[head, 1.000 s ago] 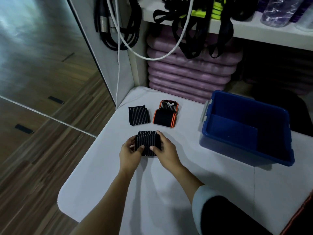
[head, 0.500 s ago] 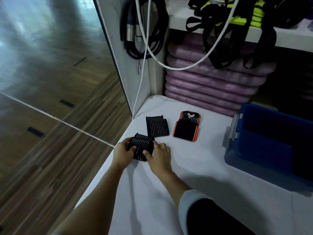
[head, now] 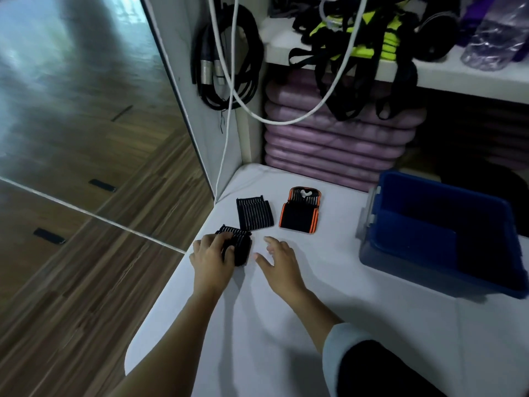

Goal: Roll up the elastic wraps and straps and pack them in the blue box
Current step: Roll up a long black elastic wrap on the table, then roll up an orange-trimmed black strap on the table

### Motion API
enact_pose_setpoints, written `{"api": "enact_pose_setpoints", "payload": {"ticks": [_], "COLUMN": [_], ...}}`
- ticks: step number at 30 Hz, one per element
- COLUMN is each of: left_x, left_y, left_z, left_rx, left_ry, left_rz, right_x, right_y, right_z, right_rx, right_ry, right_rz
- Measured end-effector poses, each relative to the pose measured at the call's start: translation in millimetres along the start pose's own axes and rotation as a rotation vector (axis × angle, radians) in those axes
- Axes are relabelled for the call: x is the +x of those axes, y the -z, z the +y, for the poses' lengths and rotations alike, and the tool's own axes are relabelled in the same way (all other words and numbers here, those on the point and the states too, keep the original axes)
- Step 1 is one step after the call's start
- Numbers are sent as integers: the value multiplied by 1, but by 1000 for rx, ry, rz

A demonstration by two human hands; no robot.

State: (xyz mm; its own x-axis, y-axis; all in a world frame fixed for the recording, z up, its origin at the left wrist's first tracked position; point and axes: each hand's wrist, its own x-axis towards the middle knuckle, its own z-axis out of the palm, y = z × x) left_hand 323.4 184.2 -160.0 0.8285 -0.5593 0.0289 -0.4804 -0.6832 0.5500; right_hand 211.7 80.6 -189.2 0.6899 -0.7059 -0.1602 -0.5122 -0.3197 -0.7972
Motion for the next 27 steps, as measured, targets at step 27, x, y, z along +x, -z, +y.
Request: {"api": "enact_pose_setpoints", "payload": {"ticks": [27], "left_x": [-283], "left_y": [-203], "left_z": [297], "left_rx": [-112], "left_ry": [-438], "left_rz": [-862], "right_x": [-297], "right_y": [263], "right_z": [229], "right_rx": [-116], "right_ry": [-671], "right_rz": [662]}}
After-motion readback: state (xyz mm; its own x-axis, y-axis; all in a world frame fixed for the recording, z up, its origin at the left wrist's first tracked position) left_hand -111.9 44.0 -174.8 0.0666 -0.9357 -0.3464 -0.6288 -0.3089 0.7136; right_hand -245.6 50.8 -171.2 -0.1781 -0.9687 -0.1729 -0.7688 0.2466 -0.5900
